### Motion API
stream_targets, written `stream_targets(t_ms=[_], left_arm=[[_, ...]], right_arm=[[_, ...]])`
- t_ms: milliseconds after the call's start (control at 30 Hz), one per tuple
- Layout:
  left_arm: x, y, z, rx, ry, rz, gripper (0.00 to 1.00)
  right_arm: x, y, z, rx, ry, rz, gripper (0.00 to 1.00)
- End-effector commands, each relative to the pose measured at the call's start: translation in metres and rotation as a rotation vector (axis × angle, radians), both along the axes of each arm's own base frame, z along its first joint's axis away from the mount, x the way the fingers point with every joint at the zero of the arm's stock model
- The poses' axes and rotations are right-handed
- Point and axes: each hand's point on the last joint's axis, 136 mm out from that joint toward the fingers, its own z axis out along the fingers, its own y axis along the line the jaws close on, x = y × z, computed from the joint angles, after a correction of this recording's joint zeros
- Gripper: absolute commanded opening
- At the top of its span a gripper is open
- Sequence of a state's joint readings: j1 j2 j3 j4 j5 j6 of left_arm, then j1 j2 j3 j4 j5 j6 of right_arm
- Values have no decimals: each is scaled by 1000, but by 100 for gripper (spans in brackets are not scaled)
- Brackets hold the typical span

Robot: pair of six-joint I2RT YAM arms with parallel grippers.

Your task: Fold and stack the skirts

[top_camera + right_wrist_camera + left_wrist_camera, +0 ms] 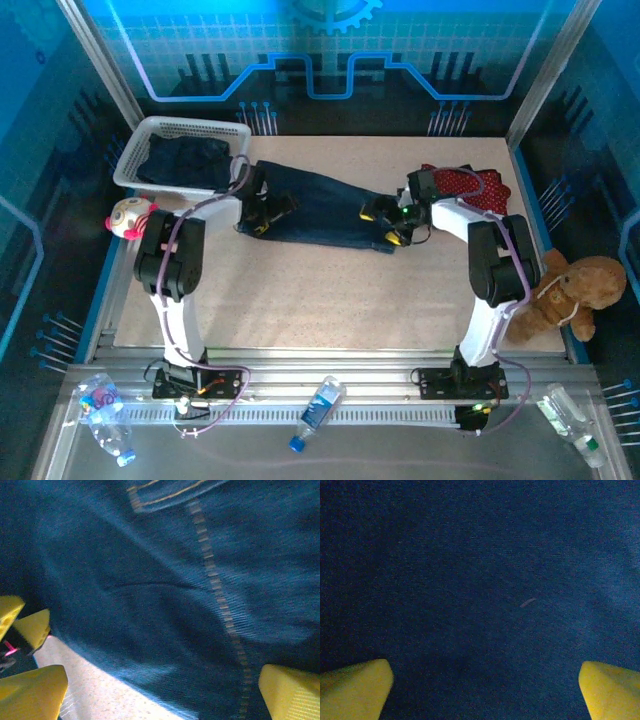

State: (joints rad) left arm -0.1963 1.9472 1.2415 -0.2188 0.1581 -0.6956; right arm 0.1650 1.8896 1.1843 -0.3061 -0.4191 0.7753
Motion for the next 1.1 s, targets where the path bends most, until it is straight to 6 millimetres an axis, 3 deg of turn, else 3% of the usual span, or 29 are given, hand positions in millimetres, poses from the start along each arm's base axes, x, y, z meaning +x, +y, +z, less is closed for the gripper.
stream_targets(t_ms=[0,67,133,200,267,367,467,567,633,700,767,833,967,1067], left_arm=[[-65,-6,-37,-42,213,27,99],[-73,-20,-18,-74,181,4,99],[-76,-13,-3,-48,158,22,99],[-74,2,16,-37,127,55,99],[-67,4,42,-80,65,41,99],[-55,0,60,-92,5,5,99],[-50,18,40,-56,55,78,99],[-49,32,17,-93,86,162,99],[-56,40,2,-71,111,187,99],[-65,42,-12,-89,164,213,99],[-67,35,-16,-217,196,234,99],[-65,30,-7,-291,184,240,99],[-59,43,36,-206,92,244,99],[-57,51,72,-107,-9,249,99]], right_arm=[[-5,-45,-24,-148,81,-6,100],[6,-54,-13,-157,57,1,100],[12,-54,6,-141,20,4,100],[17,-41,39,-86,-51,13,100],[20,-23,68,-30,-113,30,100],[26,2,92,-48,-183,49,100],[37,27,85,-83,-214,53,100],[52,64,73,12,-209,102,100],[64,78,63,29,-204,113,100],[75,81,45,10,-186,100,100],[79,77,31,-4,-138,77,100],[77,78,33,26,-111,79,100],[58,67,59,-8,-148,93,100],[26,30,65,-116,-148,-2,100]])
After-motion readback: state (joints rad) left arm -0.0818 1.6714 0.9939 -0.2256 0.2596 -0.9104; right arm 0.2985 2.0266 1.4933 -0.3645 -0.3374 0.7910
